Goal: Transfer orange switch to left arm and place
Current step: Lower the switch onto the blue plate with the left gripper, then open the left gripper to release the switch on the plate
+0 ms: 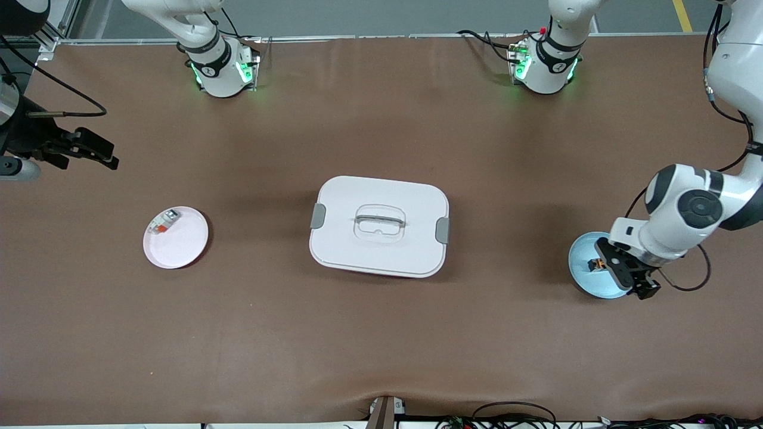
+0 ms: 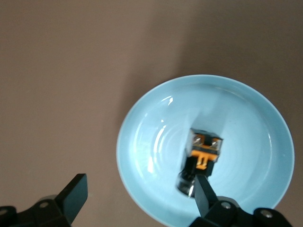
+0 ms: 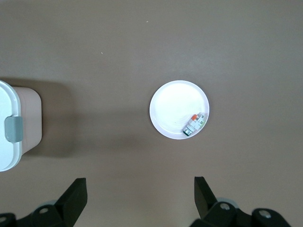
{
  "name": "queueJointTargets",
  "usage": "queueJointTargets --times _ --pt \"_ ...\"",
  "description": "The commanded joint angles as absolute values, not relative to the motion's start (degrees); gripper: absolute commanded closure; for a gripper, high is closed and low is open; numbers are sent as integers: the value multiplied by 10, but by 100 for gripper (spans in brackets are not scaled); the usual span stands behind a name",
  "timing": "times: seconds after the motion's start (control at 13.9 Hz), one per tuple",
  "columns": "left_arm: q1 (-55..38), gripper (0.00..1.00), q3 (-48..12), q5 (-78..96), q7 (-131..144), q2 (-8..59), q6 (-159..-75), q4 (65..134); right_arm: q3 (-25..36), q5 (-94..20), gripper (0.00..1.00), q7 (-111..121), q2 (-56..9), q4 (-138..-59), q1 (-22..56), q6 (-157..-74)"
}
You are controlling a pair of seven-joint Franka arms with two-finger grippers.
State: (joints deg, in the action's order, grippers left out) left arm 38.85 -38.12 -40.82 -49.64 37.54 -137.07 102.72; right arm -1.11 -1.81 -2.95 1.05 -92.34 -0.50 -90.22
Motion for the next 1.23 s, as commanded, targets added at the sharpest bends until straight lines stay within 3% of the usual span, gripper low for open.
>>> queueJointTargets --times 0.0,0.79,1.15 --pt "385 0 -395 -340 -478 366 -1298 969 -16 -5 0 -37 13 -915 -8 -892" --pt "301 0 -406 -286 -221 369 -1127 789 -14 -4 0 -35 12 -908 -10 -873" --pt "249 0 -406 -287 -64 363 -1092 765 -14 -4 0 -37 11 -909 -18 -871"
